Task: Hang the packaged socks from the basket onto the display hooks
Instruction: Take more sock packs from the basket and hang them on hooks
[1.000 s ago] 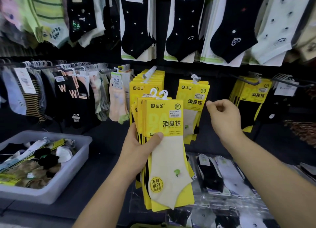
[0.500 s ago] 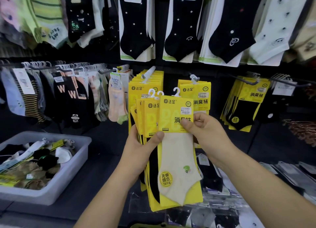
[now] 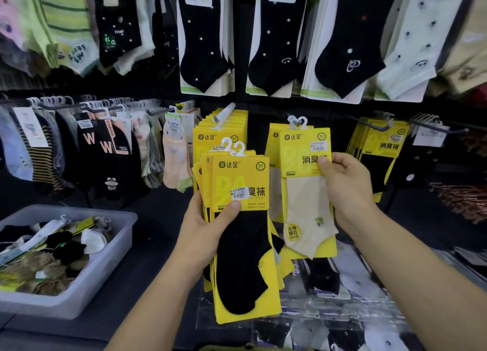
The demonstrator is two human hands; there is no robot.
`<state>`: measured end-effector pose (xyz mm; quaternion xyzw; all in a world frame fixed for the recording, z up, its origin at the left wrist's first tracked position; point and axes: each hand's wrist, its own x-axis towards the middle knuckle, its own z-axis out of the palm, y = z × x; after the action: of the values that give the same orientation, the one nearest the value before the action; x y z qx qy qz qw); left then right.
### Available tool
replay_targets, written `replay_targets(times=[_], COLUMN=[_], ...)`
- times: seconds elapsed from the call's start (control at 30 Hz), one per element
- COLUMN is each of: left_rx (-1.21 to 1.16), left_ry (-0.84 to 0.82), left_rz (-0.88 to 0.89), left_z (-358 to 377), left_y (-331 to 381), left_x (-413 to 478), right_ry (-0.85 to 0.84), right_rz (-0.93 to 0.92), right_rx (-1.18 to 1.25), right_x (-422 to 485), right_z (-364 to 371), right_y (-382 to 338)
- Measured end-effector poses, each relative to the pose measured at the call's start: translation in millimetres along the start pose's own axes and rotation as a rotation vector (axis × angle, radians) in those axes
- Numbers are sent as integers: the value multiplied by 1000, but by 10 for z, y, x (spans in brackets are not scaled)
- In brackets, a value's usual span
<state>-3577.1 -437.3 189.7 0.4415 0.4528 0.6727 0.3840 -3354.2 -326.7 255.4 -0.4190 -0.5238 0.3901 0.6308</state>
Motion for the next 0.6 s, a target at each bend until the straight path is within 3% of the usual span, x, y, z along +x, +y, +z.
replay_targets(times=[0.6], left_rx=[8], left_ry=[-56], left_rz=[-50], left_z=[-99], left_y=[90], left_x=[9], right_ry=[88], right_rz=[-56], right_rx=[-261], right_x=[173], right_z=[66], right_y=[202])
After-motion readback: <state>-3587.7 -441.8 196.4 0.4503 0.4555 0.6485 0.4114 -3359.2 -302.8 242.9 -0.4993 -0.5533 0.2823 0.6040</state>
